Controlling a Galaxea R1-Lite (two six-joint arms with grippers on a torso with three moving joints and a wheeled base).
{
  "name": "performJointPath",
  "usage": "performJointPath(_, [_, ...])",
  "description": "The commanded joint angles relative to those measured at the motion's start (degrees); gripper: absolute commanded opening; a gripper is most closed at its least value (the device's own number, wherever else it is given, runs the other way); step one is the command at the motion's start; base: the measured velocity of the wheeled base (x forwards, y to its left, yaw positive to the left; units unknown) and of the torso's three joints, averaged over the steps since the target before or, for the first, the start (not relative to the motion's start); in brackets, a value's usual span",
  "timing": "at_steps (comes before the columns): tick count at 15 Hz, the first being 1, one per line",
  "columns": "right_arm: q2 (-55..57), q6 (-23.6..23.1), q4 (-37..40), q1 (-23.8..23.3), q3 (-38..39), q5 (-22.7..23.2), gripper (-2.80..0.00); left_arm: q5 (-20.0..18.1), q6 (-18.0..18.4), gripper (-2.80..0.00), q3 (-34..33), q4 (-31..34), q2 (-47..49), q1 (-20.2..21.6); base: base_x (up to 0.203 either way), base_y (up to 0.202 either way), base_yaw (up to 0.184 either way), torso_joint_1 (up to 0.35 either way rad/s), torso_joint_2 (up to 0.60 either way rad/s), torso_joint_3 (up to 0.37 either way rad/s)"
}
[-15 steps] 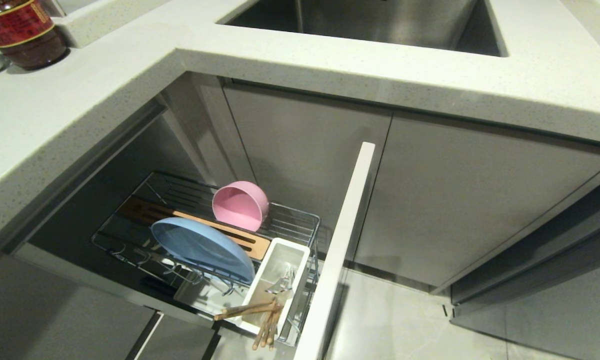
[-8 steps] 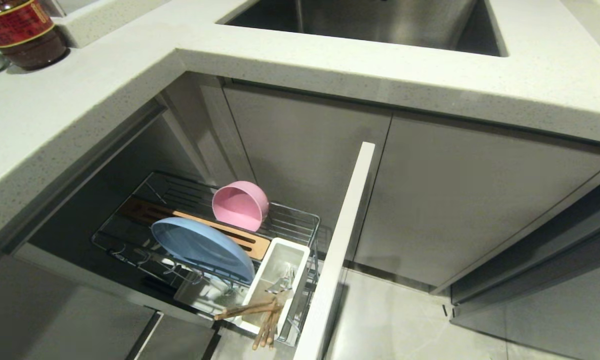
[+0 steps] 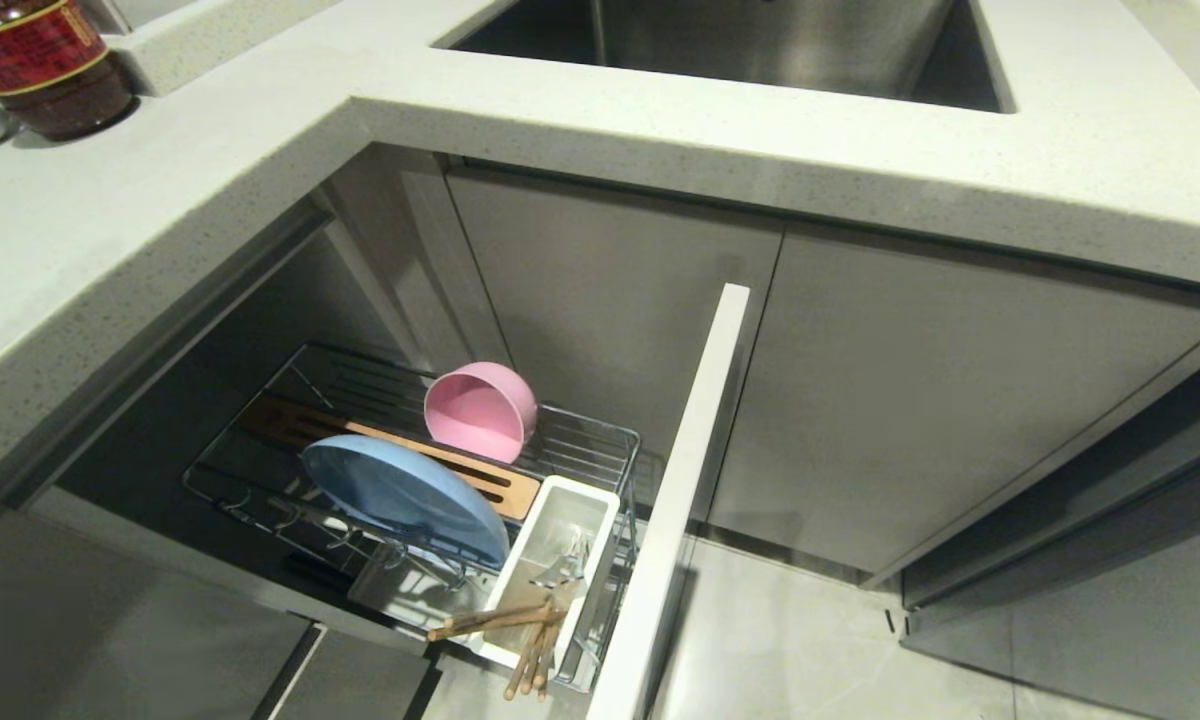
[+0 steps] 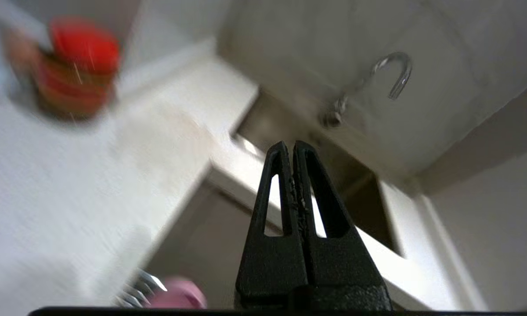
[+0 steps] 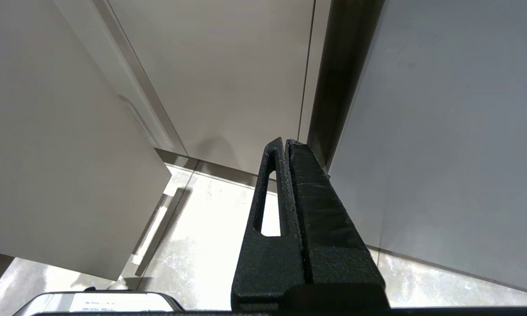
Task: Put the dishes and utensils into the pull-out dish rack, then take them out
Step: Take the plate out of the cupboard
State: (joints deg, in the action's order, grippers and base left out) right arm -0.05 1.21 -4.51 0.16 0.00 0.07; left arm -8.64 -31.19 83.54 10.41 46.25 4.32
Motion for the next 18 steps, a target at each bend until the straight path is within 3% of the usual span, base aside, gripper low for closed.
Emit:
performJointPath(1, [0.0,0.0,-0.1,0.0,1.5,0.0,-2.8,0.8,-4.7,-2.8,2.9,4.7,7.6,-7.2,0.0,0.0,0.0,0.0,0.0,0.0])
performJointPath(4, [0.0,0.0,-0.1,0.0,1.5,0.0,-2.8,4.2,-4.7,-2.8,3.0,12.6,11.0,-19.3,0.0,0.0,0.0,0.0,0.0,0.0])
performJointPath(7, [0.0,0.0,-0.1,0.0,1.5,0.0,-2.8,13.9,-2.1,-2.8,0.7,16.9,13.2,-32.6,0.0,0.0,0.0,0.0,0.0,0.0])
performJointPath(9, [0.0,0.0,-0.1,0.0,1.5,0.0,-2.8,19.6,-0.8,-2.8,-1.6,18.3,14.8,-37.1,0.0,0.0,0.0,0.0,0.0,0.0])
performJointPath(11, [0.0,0.0,-0.1,0.0,1.5,0.0,-2.8,20.1,-1.4,-2.8,-3.4,19.5,15.3,-40.3,0.0,0.0,0.0,0.0,0.0,0.0])
performJointPath(14, [0.0,0.0,-0.1,0.0,1.5,0.0,-2.8,24.1,-6.5,-2.8,-7.0,21.3,18.6,-43.7,0.0,0.0,0.0,0.0,0.0,0.0])
performJointPath(15, [0.0,0.0,-0.1,0.0,1.5,0.0,-2.8,26.8,-9.8,0.0,-7.9,22.4,20.1,-44.9,0.0,0.0,0.0,0.0,0.0,0.0])
performJointPath(17, [0.0,0.0,-0.1,0.0,1.5,0.0,-2.8,30.4,-16.7,0.0,-8.7,24.2,23.0,-46.1,0.0,0.0,0.0,0.0,0.0,0.0])
performJointPath(18, [0.0,0.0,-0.1,0.0,1.5,0.0,-2.8,33.0,-18.1,0.0,-10.2,24.5,24.3,-46.7,0.0,0.0,0.0,0.0,0.0,0.0])
